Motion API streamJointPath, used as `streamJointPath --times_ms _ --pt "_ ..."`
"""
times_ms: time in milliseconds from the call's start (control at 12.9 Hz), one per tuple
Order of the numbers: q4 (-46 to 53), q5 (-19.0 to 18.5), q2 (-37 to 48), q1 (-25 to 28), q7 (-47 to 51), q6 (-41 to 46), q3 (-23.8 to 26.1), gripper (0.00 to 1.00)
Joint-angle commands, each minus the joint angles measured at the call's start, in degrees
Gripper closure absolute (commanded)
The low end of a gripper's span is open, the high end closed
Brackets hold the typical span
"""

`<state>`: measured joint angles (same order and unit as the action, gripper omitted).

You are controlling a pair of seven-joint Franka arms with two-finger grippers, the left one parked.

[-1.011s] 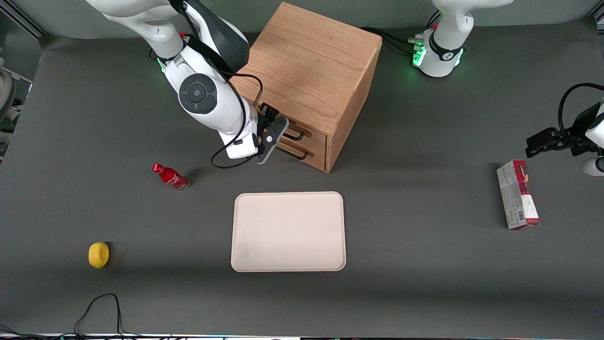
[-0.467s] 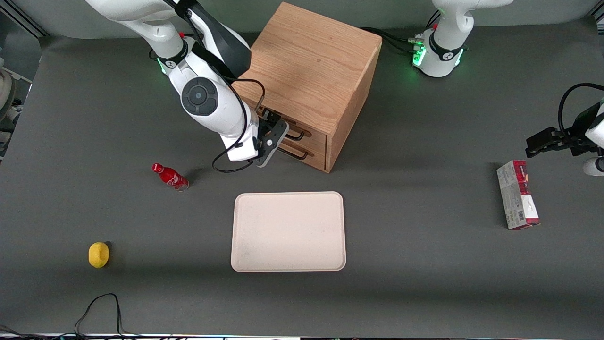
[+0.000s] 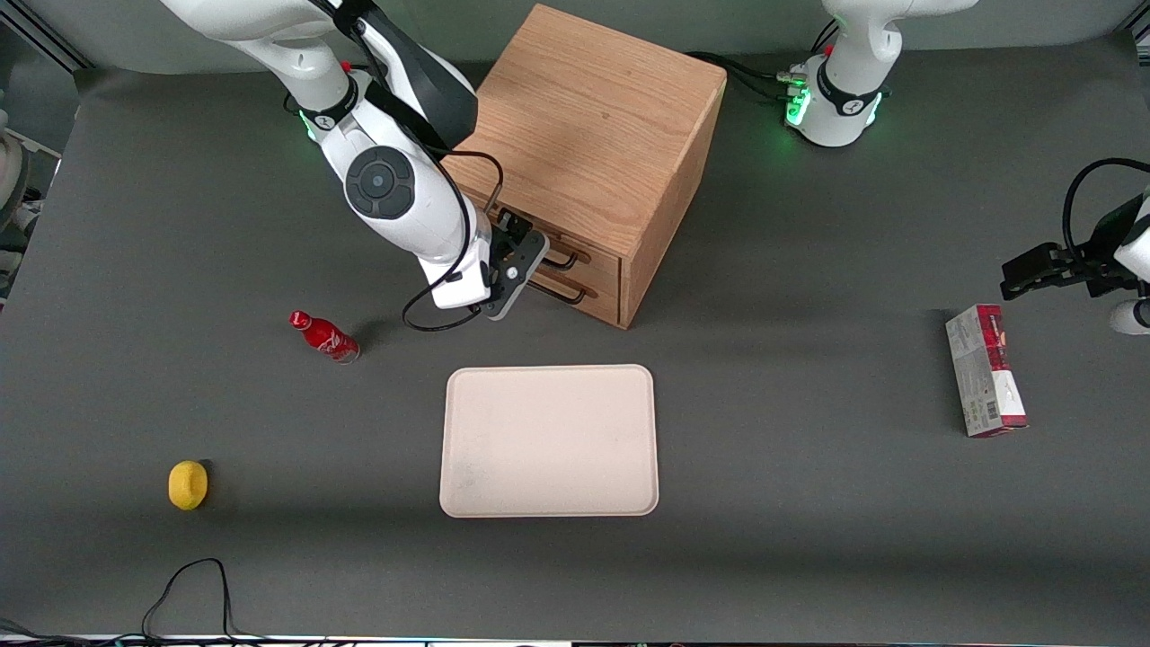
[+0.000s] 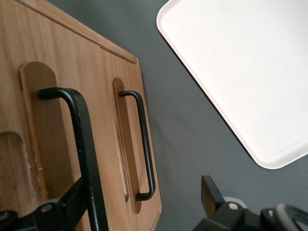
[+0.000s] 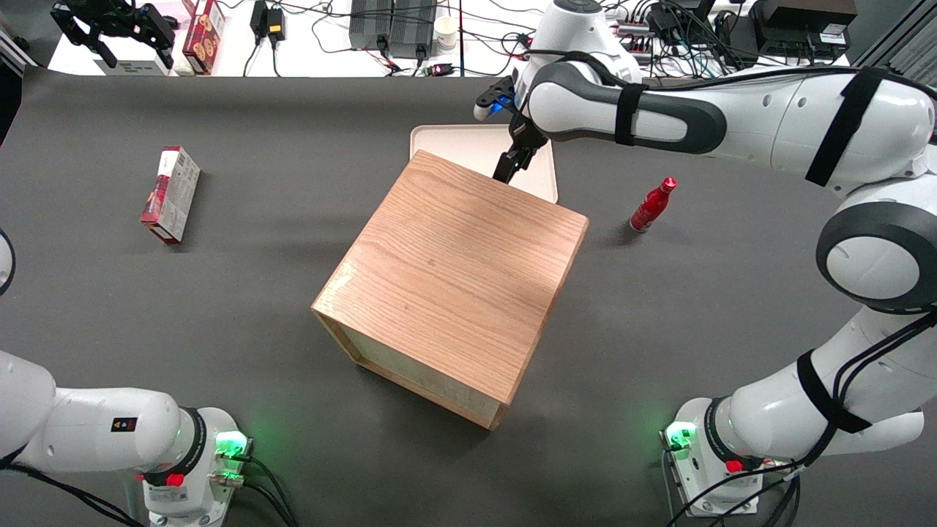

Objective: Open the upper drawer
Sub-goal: 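Pull the upper drawer outward from the cabinet with the right gripper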

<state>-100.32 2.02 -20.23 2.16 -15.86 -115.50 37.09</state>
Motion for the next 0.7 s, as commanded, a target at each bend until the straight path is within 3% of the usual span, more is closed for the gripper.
streamJointPath --times_ms 0,622 --pt "4.9 -3.8 -4.4 -0.6 -0.9 -0.9 -0.7 0.0" --pt "16.4 -7.7 -12.1 -1.0 -1.2 1.0 -4.7 0.0"
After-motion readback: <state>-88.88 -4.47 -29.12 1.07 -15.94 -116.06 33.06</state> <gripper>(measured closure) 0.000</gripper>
